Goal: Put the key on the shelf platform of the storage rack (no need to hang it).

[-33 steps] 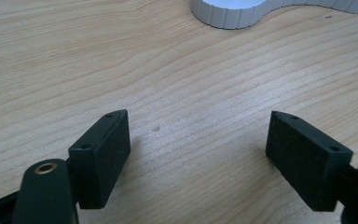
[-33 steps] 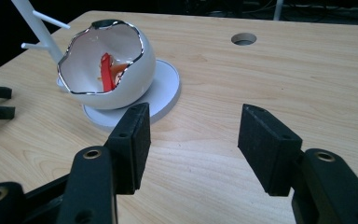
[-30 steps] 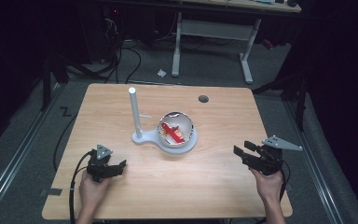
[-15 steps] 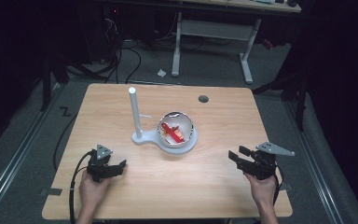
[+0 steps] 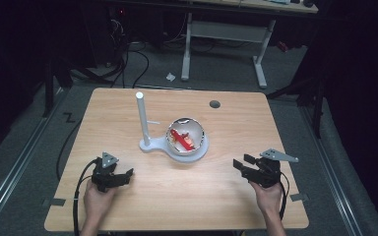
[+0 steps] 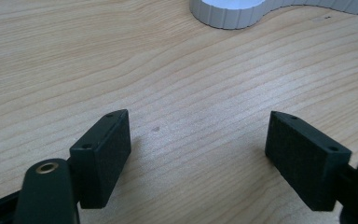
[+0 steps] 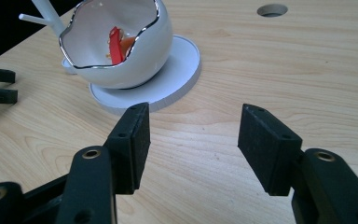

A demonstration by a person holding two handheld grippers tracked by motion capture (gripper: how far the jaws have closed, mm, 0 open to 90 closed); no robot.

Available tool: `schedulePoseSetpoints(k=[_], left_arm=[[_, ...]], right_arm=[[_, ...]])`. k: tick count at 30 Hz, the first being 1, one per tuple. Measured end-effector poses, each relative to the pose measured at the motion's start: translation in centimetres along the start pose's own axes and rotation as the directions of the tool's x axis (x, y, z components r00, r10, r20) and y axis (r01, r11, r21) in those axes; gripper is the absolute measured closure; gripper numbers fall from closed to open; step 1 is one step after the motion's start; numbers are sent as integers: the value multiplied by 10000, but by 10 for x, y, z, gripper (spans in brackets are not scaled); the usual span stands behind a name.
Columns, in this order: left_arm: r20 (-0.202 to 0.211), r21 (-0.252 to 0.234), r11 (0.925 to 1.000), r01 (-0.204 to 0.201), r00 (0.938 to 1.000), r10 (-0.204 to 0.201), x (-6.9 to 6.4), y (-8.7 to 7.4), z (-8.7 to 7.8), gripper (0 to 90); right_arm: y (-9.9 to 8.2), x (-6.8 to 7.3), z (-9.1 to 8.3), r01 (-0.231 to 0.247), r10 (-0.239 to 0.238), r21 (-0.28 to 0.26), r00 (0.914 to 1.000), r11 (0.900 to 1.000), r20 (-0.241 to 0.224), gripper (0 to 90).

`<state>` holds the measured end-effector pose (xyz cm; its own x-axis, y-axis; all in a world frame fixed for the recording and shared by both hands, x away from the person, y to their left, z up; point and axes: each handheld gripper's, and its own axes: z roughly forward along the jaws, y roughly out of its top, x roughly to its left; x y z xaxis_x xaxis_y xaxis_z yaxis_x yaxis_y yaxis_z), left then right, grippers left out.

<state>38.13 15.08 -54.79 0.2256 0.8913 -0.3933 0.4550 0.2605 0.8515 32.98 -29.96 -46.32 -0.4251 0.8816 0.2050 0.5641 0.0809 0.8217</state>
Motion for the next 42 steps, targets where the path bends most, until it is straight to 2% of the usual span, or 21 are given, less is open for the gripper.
schedulePoseSetpoints(k=[13, 26, 30, 34, 42], left_arm=[[-13, -9, 10000, -9, 10000, 9, 0, 0, 0, 226], [-13, -12, 10000, -8, 10000, 8, 0, 0, 0, 226], [-14, -19, 10000, -5, 10000, 5, 0, 0, 0, 225], [-14, -18, 10000, -5, 10000, 4, 0, 0, 0, 225], [-16, -22, 10000, -1, 10000, 1, 0, 0, 0, 225]], right_arm=[[-1, -2, 29, 111, -114, 477, 9999, 9988, 67, 439], [-6, -7, 51, 18, -64, 948, 9988, 9955, 485, 449], [-9, -6, 56, 237, -319, 1144, 9971, 9931, 698, 452], [-14, -7, 63, 258, -379, 1376, 9956, 9901, 861, 450], [-20, -4, 76, 674, -924, 1829, 9869, 9808, 1320, 438]])
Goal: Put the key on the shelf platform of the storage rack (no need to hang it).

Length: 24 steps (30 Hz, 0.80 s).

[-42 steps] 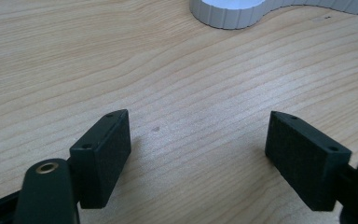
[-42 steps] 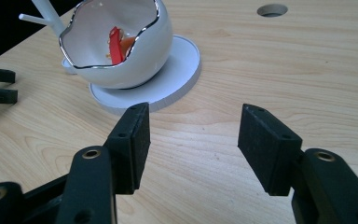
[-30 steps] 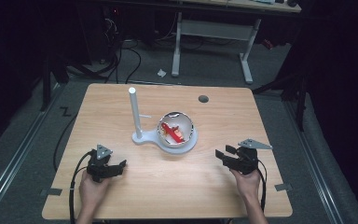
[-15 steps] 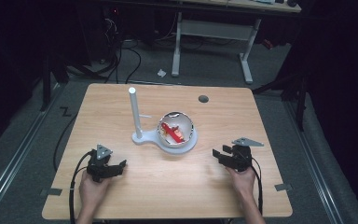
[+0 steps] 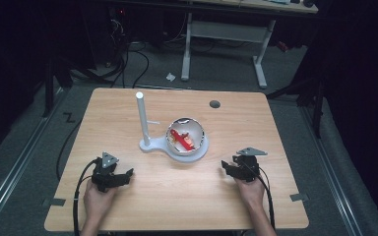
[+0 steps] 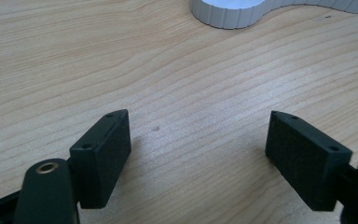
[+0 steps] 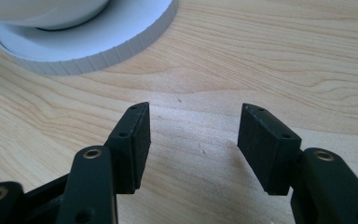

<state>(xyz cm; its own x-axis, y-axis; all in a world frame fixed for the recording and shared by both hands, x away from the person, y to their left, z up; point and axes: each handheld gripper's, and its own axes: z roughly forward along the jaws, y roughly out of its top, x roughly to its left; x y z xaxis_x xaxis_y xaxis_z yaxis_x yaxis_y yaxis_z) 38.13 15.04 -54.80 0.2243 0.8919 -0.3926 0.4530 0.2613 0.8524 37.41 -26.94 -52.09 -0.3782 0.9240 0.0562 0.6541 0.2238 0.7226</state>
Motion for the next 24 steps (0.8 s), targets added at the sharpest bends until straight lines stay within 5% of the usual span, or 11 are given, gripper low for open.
schedulePoseSetpoints(k=[10, 24], left_arm=[[0, 5, 10000, 13, 10000, -13, 0, 0, 0, 224], [-27, 15, 10000, -5, 10000, 5, 0, 0, 0, 223]], right_arm=[[-5, 11, 10, 617, -614, -46, 9968, 9981, 506, 397], [-5, 11, 10, 615, -615, 8, 9970, 9981, 468, 356]])
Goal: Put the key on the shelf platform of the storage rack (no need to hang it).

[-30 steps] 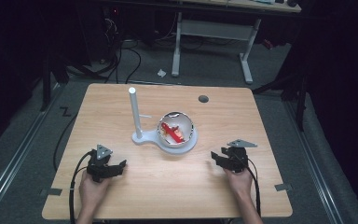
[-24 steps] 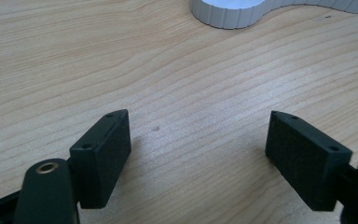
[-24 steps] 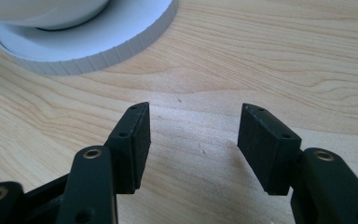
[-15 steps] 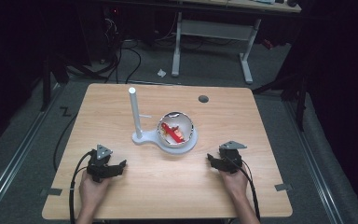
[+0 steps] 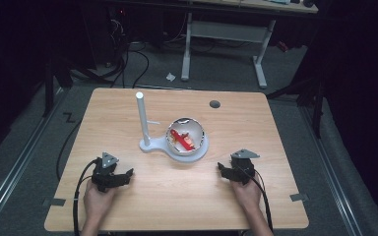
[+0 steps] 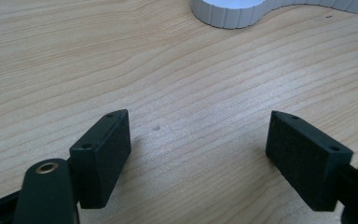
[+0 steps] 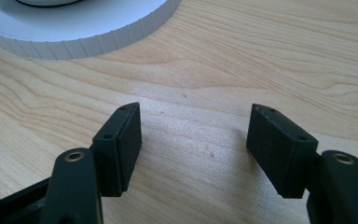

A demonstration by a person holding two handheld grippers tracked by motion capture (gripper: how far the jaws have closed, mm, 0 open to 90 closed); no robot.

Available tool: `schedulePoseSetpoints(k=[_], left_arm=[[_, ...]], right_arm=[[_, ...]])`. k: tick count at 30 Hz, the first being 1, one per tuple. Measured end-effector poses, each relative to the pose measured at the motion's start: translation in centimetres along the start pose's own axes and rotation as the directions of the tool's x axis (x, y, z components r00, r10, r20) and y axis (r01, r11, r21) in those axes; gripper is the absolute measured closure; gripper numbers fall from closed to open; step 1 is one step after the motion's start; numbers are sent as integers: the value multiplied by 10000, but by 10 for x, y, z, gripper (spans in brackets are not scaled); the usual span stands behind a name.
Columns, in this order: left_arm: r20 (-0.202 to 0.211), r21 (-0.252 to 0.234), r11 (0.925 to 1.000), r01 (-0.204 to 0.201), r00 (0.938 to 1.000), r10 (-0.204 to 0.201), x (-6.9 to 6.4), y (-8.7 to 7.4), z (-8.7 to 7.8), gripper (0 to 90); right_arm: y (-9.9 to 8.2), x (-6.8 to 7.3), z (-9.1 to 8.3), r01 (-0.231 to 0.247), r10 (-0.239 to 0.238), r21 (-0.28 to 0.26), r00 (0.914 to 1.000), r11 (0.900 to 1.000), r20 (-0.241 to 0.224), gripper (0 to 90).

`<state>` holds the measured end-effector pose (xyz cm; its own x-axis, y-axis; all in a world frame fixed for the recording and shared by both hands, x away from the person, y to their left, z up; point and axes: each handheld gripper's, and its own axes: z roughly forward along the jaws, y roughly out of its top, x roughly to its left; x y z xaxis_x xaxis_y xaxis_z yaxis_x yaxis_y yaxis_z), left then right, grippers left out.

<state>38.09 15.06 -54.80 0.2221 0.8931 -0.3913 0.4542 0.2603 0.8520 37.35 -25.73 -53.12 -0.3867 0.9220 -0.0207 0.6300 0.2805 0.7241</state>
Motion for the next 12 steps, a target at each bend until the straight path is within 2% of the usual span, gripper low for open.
schedulePoseSetpoints(k=[12], left_arm=[[9, 6, 10000, -13, 10000, 13, 0, 0, -1, 222]], right_arm=[[0, 0, 0, -43, 43, 15, 10000, 10000, 39, 343]])
